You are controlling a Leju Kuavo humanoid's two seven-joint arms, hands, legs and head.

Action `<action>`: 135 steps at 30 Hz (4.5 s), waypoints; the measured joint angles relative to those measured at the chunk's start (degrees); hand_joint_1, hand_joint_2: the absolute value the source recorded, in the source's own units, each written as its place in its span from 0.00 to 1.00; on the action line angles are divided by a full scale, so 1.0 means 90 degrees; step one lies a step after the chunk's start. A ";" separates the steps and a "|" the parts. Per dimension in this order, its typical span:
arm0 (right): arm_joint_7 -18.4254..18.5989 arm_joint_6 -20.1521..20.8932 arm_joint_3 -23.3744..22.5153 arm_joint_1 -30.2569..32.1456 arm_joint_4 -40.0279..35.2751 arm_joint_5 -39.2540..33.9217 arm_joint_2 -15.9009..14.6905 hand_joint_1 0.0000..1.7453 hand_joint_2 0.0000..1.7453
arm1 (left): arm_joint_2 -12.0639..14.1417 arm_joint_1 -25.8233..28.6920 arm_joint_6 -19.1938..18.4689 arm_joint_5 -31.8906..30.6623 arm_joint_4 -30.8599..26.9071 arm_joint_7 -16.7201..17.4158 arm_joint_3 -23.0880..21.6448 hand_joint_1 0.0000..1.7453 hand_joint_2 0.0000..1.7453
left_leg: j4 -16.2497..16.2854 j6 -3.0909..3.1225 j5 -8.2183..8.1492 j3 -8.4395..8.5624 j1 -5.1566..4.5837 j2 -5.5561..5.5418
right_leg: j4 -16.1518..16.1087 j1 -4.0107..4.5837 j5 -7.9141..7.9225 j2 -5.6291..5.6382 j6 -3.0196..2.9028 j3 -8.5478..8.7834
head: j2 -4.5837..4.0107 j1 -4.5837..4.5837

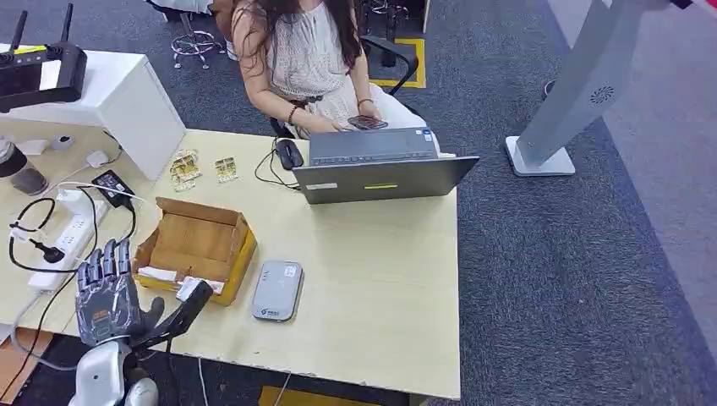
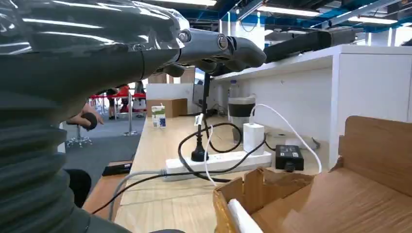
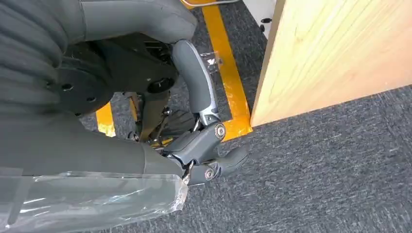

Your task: Pass the card to the sensor for recognition and then transmit it.

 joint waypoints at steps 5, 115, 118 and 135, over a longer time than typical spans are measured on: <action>0.0029 0.0002 0.0005 -0.0024 0.0022 0.0034 0.0002 0.00 1.00 | -0.0102 -0.0201 -0.0114 -0.0085 0.0121 0.0000 -0.0085 0.00 1.00 | 0.0000 0.0000 0.0000 0.0000 0.0000 0.0000 | 0.0000 0.0000 0.0000 0.0000 0.0000 0.0000 | 0.0000 0.0002; 0.0155 -0.0010 0.0211 -0.0167 0.0129 0.0335 0.0010 0.00 1.00 | 0.0153 -0.2256 0.0122 -0.0156 0.0235 0.0221 -0.0896 1.00 1.00 | 0.0001 -0.0003 0.0026 -0.0001 0.0002 -0.0003 | 0.0005 0.0002 0.0022 -0.0002 -0.0010 0.0000 | 0.0000 0.0002; 0.0182 -0.0010 0.0257 -0.0183 0.0155 0.0349 0.0010 0.00 1.00 | 0.0265 -0.2642 0.0068 -0.0141 0.0437 0.0262 -0.0894 1.00 1.00 | 0.0001 -0.0001 0.0029 -0.0001 0.0002 -0.0003 | 0.0007 0.0002 0.0023 -0.0001 -0.0009 0.0000 | 0.0000 0.0002; 0.0199 -0.0010 0.0345 -0.0211 0.0206 0.0289 0.0007 0.00 1.00 | 0.0466 -0.3012 0.0357 0.0197 0.0899 0.0228 -0.0845 0.00 1.00 | 0.0001 -0.0001 0.0028 -0.0002 0.0002 -0.0001 | 0.0007 0.0002 0.0024 0.0000 -0.0008 0.0000 | 0.0000 0.0000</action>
